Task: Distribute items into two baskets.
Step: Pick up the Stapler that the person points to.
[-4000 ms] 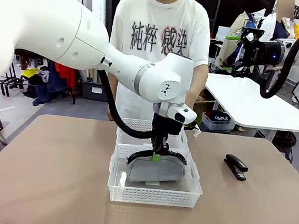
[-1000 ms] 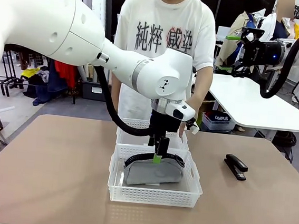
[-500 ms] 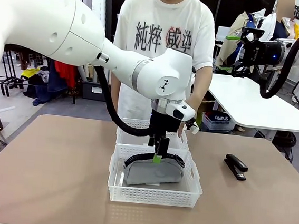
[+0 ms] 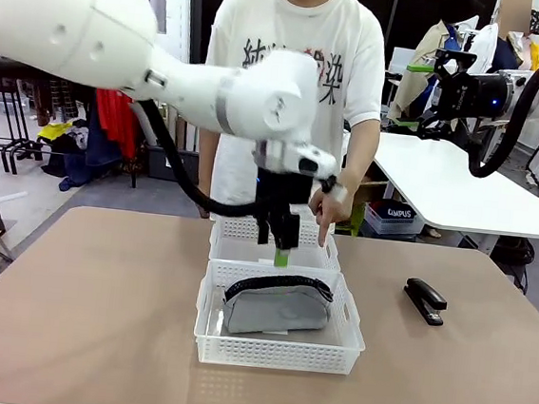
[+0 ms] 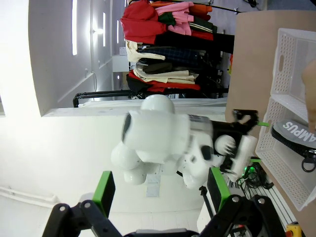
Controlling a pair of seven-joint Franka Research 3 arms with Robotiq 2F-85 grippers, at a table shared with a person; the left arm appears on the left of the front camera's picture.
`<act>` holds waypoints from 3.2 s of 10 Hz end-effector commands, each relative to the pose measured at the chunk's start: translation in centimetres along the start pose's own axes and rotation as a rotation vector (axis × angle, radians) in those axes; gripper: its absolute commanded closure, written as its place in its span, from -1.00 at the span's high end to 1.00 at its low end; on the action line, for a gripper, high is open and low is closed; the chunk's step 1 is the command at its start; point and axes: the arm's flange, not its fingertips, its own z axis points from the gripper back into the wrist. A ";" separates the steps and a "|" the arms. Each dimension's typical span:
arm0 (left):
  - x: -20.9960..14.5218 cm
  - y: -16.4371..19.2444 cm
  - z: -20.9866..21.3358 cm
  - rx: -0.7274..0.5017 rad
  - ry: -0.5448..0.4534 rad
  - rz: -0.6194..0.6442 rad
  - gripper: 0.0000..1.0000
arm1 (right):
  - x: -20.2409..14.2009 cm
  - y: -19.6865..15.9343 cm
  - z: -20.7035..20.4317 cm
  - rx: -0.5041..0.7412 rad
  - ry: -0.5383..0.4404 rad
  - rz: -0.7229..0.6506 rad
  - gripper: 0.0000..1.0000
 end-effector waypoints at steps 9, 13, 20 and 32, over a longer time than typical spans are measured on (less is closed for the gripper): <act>-22.5 6.9 13.6 -0.450 -0.697 0.490 1.00 | -0.1 0.2 0.0 0.002 0.001 0.004 1.00; -21.8 8.8 14.5 -0.463 -0.617 0.494 1.00 | -0.1 0.2 0.0 0.002 0.001 0.004 1.00; -25.3 11.2 16.3 -0.709 -0.642 0.733 1.00 | -0.1 0.2 0.0 0.002 0.001 0.004 1.00; -31.0 14.6 17.3 -1.147 -0.947 0.782 1.00 | -0.1 0.2 0.0 0.002 0.001 0.004 1.00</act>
